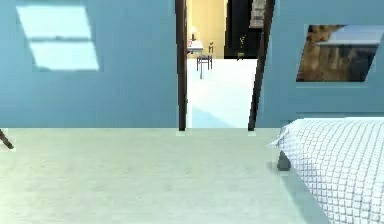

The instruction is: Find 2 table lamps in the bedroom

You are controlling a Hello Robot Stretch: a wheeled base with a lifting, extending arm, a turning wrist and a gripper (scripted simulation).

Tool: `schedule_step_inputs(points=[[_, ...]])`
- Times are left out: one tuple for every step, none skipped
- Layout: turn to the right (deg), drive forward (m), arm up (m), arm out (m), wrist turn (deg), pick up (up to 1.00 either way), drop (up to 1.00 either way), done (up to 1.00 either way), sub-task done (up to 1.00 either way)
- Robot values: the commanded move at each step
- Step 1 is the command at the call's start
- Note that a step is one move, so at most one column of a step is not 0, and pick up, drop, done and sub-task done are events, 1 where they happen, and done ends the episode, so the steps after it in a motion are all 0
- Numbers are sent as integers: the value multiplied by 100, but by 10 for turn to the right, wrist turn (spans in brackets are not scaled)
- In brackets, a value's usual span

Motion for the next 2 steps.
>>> schedule_step_inputs(points=[[-450,0,0,0,0,0,0,0,0],[-330,0,0,0,0,0,0,0,0]])
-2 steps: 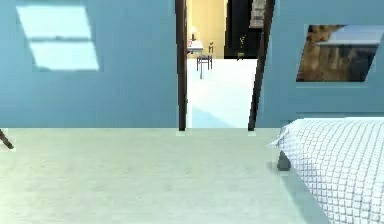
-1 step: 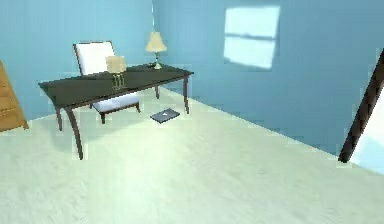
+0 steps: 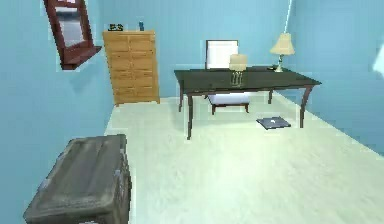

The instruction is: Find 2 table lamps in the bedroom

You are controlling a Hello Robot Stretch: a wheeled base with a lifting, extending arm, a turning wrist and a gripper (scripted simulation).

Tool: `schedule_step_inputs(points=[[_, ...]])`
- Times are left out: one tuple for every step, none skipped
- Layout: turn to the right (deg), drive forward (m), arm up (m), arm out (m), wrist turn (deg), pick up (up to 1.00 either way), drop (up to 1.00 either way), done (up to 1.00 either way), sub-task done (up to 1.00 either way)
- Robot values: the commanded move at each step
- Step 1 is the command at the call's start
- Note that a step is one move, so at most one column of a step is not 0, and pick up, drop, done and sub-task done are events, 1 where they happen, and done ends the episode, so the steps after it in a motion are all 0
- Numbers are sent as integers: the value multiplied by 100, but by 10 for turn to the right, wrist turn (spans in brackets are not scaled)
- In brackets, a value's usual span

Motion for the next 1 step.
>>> schedule_step_inputs(points=[[0,100,0,0,0,0,0,0,0]])
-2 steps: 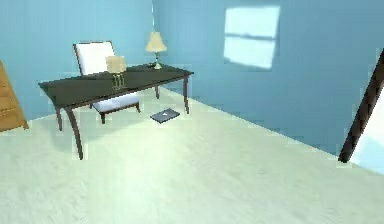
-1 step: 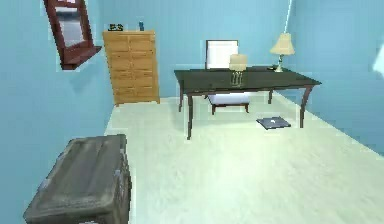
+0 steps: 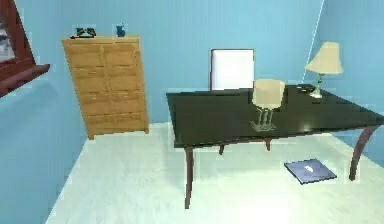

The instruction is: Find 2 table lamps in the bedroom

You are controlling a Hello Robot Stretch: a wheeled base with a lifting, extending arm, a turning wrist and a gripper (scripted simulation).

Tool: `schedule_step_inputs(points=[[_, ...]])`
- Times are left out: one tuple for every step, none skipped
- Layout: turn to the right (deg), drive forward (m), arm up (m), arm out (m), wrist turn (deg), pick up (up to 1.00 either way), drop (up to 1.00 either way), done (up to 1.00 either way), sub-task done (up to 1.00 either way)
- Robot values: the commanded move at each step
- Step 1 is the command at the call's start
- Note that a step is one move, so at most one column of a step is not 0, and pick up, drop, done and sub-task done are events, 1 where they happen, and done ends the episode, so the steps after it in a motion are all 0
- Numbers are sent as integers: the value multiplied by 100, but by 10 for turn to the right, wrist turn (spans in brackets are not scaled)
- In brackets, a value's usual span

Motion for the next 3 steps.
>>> schedule_step_inputs(points=[[0,55,0,0,0,0,0,0,0],[300,0,0,0,0,0,0,0,0],[0,0,0,0,0,0,0,0,100]])
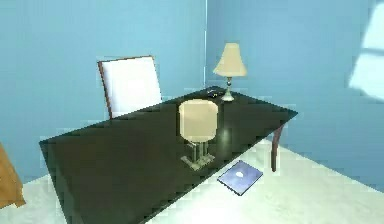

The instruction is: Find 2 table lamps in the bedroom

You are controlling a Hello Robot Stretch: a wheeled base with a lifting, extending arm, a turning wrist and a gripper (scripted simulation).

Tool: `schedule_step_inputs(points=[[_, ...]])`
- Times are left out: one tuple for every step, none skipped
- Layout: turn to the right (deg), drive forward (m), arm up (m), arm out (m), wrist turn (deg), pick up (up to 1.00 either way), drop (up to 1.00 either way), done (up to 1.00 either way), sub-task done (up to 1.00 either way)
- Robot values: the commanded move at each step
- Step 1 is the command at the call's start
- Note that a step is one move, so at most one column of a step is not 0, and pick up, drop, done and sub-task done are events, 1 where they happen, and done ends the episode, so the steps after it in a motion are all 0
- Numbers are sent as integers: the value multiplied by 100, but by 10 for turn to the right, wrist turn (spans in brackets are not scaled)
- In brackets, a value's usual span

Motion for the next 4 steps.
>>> schedule_step_inputs(points=[[450,0,0,0,0,0,0,0,0],[0,100,0,0,0,0,0,0,0],[90,0,0,0,0,0,0,0,0],[0,20,0,0,0,0,0,0,0]])
